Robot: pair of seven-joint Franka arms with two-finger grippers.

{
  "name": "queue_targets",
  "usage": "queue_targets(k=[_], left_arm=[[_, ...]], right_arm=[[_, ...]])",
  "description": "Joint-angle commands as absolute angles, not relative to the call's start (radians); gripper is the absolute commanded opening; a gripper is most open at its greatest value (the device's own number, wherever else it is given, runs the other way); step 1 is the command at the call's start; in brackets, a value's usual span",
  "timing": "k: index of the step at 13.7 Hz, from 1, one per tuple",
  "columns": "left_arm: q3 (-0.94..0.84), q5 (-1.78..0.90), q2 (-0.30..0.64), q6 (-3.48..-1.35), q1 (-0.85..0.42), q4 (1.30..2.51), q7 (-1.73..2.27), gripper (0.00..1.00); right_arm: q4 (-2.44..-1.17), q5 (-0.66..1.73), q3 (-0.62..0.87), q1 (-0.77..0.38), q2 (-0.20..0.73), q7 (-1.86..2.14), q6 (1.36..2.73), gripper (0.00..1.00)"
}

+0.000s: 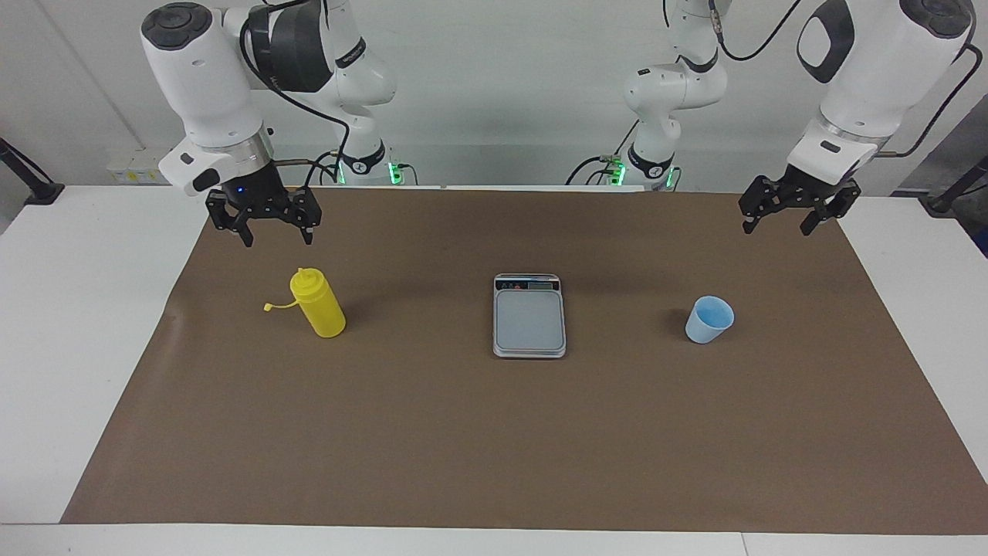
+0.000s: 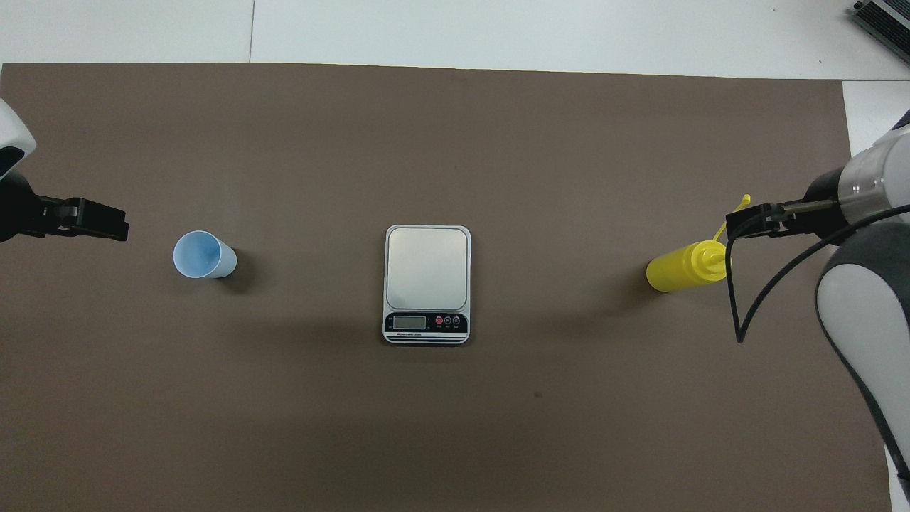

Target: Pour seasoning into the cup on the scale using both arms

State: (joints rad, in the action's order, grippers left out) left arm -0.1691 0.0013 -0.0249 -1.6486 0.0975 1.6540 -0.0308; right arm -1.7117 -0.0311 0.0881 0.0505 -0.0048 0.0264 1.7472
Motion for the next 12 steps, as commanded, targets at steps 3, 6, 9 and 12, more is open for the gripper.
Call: queue_targets(k=[3, 6, 9, 12], left_arm=[[-0.170, -0.017, -0.063, -1.672, 0.109, 1.698, -0.032, 1.00], [-0.170, -0.017, -0.064, -1.703, 0.109, 1.712, -0.028, 1.00], [-0.170, -0.023, -0.057, -1.900, 0.114, 1.885, -0.015, 1.00], [-0.169, -0.023, -0.005, -2.023, 0.129, 1.949, 0.011, 1.00]], right_arm=[[-1.733, -0.021, 0.094, 0.061, -0.028, 0.046, 1.741, 1.00], [-1.733, -0.021, 0.094, 0.061, -0.028, 0.046, 1.741, 1.00], [-1.733, -0.021, 0.094, 0.061, -0.028, 0.046, 1.741, 1.00], [-1.733, -0.021, 0.094, 0.061, -0.028, 0.046, 1.741, 1.00]])
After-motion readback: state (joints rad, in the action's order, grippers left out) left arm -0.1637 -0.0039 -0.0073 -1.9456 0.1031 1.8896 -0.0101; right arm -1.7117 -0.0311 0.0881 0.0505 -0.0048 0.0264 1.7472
